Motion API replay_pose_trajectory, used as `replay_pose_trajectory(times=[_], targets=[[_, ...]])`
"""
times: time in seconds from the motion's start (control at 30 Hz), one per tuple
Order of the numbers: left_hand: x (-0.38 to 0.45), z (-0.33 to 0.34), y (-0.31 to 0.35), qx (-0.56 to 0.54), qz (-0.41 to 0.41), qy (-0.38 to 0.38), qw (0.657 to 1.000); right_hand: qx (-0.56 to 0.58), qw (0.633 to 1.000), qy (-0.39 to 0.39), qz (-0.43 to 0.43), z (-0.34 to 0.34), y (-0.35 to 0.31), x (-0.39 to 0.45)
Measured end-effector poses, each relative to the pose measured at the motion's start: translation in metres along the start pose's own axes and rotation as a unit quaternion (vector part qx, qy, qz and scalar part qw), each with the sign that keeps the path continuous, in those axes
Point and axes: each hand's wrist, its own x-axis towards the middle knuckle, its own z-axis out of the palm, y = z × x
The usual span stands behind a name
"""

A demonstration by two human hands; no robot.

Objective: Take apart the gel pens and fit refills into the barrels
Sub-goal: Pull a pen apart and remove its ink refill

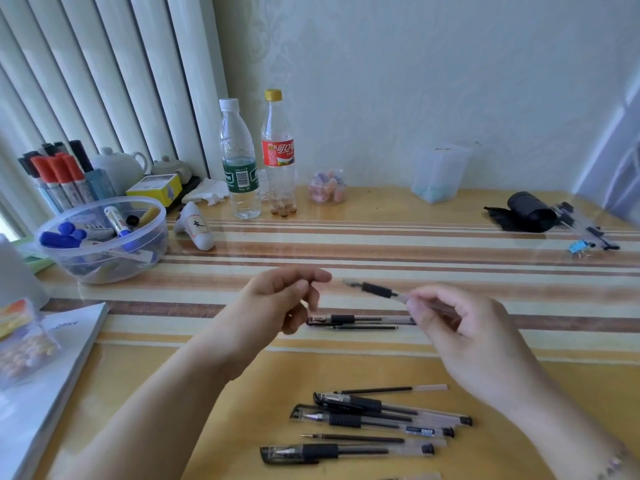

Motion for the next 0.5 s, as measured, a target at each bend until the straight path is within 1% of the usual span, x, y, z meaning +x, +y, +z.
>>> replay_pose_trajectory(times=[0.03,0.1,0.17,0.23,0.33,0.4,0.43,0.5], targets=[[0.0,0.001,0.0,-0.008,0.011,0.019,1.0,0.054,0.998,-0.006,0.033,-0.001,-0.002,0.001],[-0.001,0.01,0.002,-0.023,0.066,0.014,0.997,0.159,0.982,-0.058,0.089,-0.001,-0.007,0.001],[-0.006,0.021,0.003,0.0,0.136,0.001,0.991,0.188,0.97,-0.108,0.106,0.001,-0.012,-0.002],[-0.009,0.024,0.004,0.073,0.201,0.027,0.976,0.152,0.977,-0.122,0.091,0.001,-0.013,-0.004],[-0.009,0.015,0.005,0.193,0.256,0.044,0.946,0.102,0.983,-0.135,0.074,-0.002,-0.011,-0.004],[-0.009,0.01,0.007,0.299,0.295,0.038,0.907,0.092,0.983,-0.139,0.074,-0.004,-0.01,-0.004],[-0.009,0.009,0.007,0.328,0.302,0.026,0.895,0.077,0.986,-0.134,0.069,-0.004,-0.01,-0.004],[-0.011,0.01,0.006,0.346,0.297,-0.004,0.89,0.037,0.991,-0.12,0.042,-0.004,-0.009,-0.005]])
